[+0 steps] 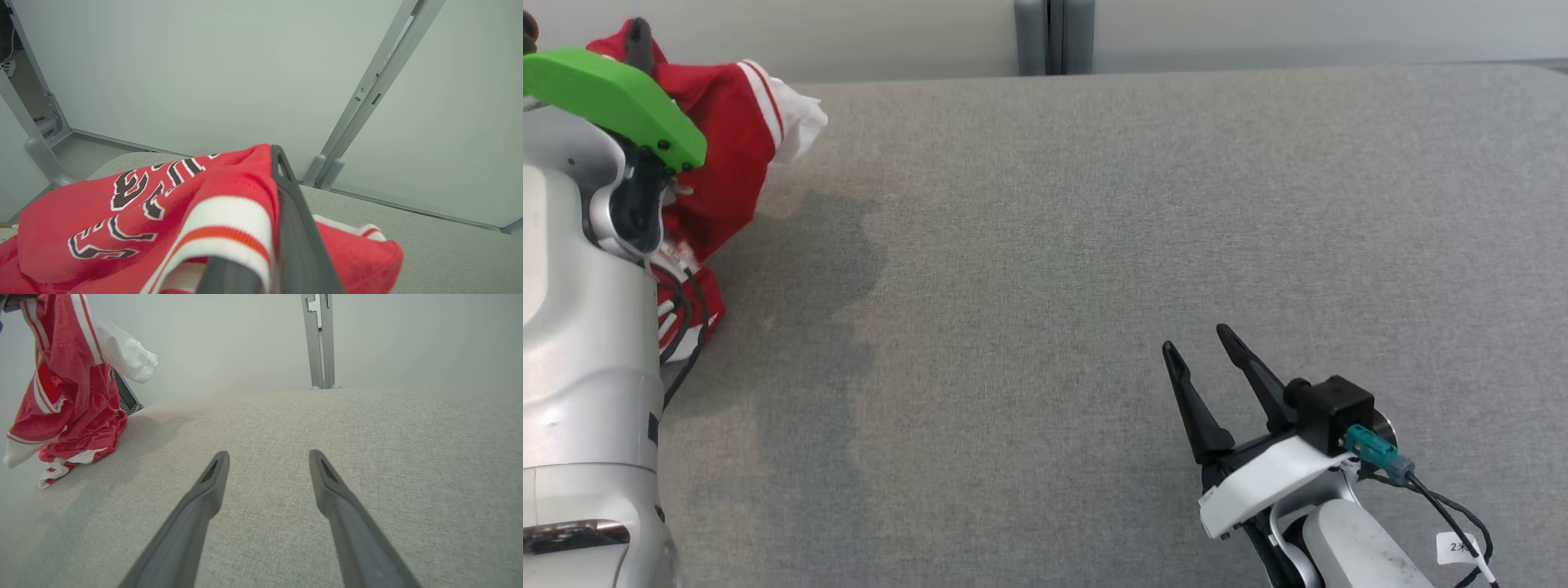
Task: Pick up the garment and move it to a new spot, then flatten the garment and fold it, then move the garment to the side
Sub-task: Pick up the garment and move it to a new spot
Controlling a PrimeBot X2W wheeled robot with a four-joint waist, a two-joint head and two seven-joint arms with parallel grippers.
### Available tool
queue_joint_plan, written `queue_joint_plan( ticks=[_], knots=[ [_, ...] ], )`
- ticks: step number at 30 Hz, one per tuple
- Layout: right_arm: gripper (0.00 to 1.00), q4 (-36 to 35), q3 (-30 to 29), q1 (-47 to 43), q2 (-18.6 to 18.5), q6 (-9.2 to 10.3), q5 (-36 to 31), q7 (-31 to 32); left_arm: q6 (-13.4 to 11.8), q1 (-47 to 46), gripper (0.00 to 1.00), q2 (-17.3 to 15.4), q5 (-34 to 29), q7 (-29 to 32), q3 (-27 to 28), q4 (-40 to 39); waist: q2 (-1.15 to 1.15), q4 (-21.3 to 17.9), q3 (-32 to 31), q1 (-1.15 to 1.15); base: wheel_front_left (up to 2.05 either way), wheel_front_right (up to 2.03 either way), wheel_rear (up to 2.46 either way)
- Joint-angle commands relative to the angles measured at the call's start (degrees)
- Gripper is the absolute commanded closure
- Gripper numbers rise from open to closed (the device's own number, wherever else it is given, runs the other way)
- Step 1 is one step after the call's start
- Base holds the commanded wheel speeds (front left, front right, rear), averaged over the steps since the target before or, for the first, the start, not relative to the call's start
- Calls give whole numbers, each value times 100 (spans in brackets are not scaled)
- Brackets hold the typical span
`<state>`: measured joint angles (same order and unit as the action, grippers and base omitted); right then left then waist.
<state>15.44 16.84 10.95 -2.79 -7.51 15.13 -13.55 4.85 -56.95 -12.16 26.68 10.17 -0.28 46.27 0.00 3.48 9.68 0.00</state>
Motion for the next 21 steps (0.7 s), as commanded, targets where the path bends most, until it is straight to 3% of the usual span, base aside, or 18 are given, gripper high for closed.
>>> queue_joint_plan(
  ticks=[1,10,17,21],
  knots=[
    [0,28,2,-121,-19,4,78,-47,55,-119,100,56,-34,57,-70,-163,0,-237,-694,0,0,0,0],
    [0,27,38,-247,-19,3,205,-88,176,-405,100,585,205,433,-490,-1439,0,-1098,-999,0,0,0,0],
    [0,-22,128,-96,-16,3,267,-103,107,-366,100,887,653,570,-950,-2181,0,-1925,-679,0,0,0,0],
    [0,-79,89,42,-13,3,337,-124,17,-149,100,917,987,505,-1528,-2323,0,-2298,-326,0,0,0,0]
  ],
)
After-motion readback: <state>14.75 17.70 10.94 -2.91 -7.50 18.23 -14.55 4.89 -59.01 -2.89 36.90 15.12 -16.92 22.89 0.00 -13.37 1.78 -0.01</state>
